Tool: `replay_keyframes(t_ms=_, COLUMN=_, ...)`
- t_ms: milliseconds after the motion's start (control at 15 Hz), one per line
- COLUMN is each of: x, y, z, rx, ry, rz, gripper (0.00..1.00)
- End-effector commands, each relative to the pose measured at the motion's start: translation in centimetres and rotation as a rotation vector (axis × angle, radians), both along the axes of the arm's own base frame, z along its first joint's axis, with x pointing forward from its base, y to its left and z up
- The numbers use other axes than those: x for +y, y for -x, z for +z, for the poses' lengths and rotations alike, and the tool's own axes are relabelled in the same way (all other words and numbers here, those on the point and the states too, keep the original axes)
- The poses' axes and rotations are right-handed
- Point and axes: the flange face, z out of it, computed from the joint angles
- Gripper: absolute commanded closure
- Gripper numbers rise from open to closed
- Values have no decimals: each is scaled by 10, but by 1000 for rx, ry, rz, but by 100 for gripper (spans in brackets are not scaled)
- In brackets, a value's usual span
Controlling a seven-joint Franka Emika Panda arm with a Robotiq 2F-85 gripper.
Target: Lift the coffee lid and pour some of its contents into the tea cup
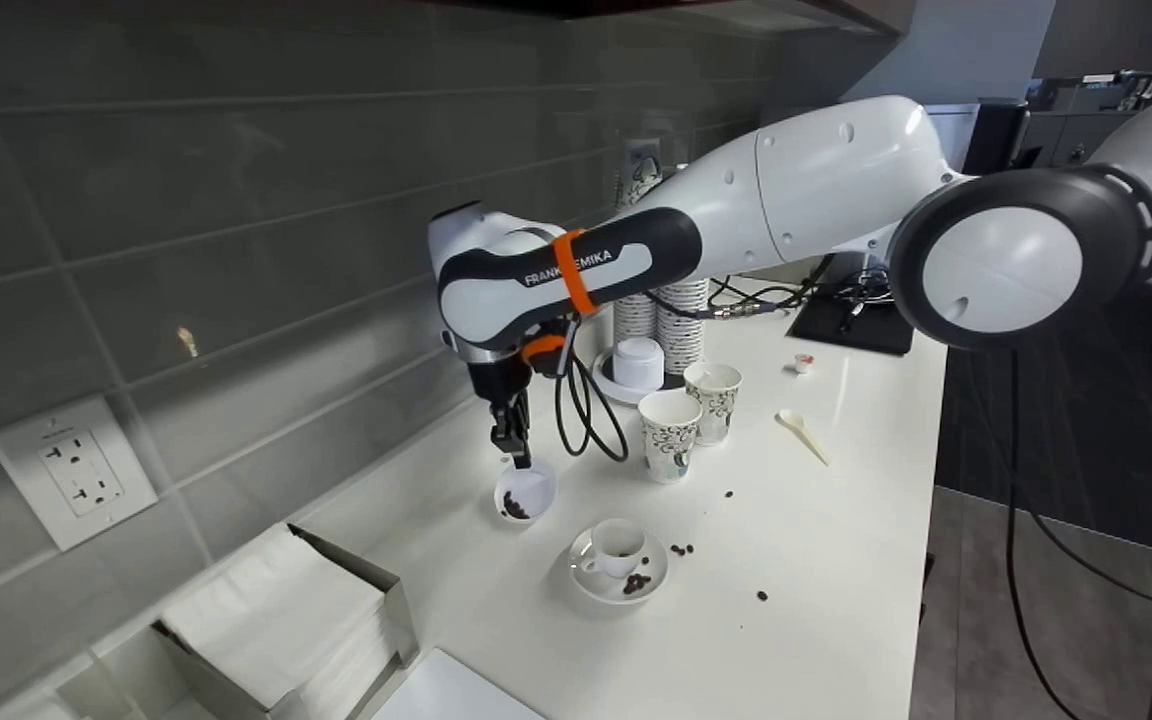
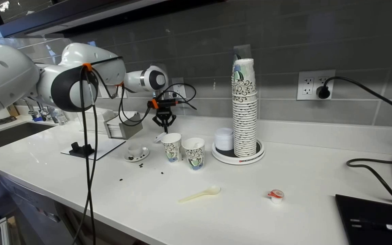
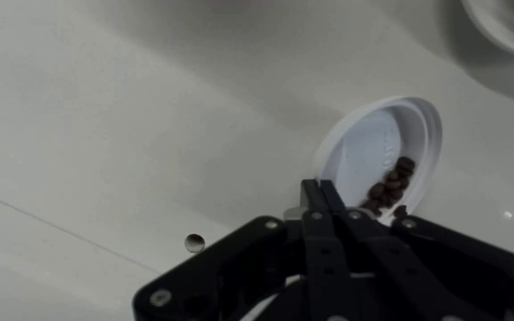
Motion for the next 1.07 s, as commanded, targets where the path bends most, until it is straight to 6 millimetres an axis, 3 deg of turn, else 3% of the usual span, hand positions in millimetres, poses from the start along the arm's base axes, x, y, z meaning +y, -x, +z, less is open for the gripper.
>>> replay_keyframes(t_ms=0, x=4, y=11, z=-2, rx=-5, ry=-38, rz=28, gripper=100)
replay_keyframes(t_ms=200, x=4, y=21, z=-10, rx=-22, ry=-56, rz=42, gripper=100)
replay_keyframes(t_ms=267, x=4, y=25, z=-12, rx=-26, ry=-63, rz=52, gripper=73)
replay_keyframes(t_ms=333, x=3, y=29, z=-13, rx=-29, ry=-64, rz=51, gripper=71)
replay_keyframes(t_ms=600, x=-1, y=52, z=0, rx=-19, ry=-22, rz=39, gripper=45)
replay_keyframes(t_ms=800, x=1, y=77, z=26, rx=15, ry=4, rz=-8, gripper=24)
replay_keyframes(t_ms=1000, x=0, y=100, z=55, rx=-11, ry=43, rz=-189, gripper=3)
